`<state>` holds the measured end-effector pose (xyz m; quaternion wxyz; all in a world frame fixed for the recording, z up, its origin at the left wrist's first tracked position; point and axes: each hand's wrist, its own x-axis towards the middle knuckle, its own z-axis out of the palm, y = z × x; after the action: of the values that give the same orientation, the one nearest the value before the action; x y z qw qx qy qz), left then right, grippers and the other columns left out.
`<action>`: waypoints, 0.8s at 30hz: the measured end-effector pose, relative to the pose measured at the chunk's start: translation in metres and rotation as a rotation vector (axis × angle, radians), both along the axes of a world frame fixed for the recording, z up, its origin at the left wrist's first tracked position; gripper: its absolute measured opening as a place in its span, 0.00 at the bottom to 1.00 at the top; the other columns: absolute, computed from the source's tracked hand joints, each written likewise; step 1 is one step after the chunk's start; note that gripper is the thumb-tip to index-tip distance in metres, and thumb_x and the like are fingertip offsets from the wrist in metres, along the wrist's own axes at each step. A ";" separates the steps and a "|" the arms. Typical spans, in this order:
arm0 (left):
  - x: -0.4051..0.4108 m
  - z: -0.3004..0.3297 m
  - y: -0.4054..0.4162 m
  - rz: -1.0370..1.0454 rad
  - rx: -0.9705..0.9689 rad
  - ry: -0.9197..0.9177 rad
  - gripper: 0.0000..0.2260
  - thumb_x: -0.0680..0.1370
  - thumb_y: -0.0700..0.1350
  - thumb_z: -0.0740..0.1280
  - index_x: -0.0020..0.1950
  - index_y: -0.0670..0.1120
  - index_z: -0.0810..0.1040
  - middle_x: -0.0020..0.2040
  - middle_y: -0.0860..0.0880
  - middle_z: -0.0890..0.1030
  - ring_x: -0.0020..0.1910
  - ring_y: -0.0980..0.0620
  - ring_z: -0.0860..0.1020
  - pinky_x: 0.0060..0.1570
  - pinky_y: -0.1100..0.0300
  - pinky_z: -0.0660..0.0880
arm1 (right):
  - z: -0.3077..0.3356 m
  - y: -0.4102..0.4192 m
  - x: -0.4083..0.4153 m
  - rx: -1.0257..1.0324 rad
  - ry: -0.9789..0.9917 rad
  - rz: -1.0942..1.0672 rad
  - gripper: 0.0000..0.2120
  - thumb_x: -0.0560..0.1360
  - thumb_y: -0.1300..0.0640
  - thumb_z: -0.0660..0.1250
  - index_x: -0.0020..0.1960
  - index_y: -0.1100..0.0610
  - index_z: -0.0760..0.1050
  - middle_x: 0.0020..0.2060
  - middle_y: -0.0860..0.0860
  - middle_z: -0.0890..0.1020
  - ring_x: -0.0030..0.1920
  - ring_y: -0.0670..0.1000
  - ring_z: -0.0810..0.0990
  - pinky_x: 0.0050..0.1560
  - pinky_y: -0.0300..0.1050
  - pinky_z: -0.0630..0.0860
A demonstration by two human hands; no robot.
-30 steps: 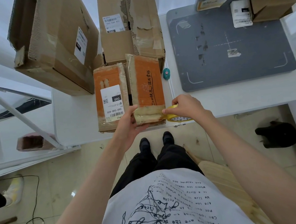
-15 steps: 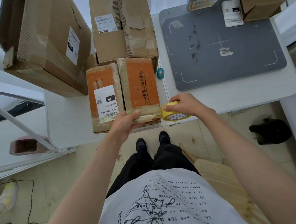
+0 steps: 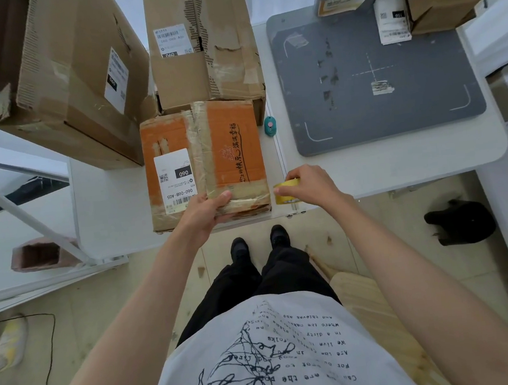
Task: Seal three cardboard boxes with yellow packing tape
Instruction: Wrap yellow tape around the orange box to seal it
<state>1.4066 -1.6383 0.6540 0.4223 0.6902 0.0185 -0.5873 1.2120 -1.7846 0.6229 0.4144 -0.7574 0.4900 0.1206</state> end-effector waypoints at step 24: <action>0.005 0.000 0.002 0.014 0.058 -0.062 0.21 0.66 0.42 0.80 0.53 0.32 0.81 0.54 0.38 0.85 0.46 0.47 0.86 0.43 0.60 0.83 | -0.039 -0.064 0.058 -0.110 -0.192 -0.355 0.12 0.81 0.55 0.65 0.64 0.56 0.75 0.61 0.56 0.78 0.55 0.50 0.76 0.53 0.43 0.71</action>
<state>1.4117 -1.6359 0.6539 0.4063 0.7199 0.0274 -0.5621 1.2702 -1.8483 0.5839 0.4319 -0.6887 0.5799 -0.0538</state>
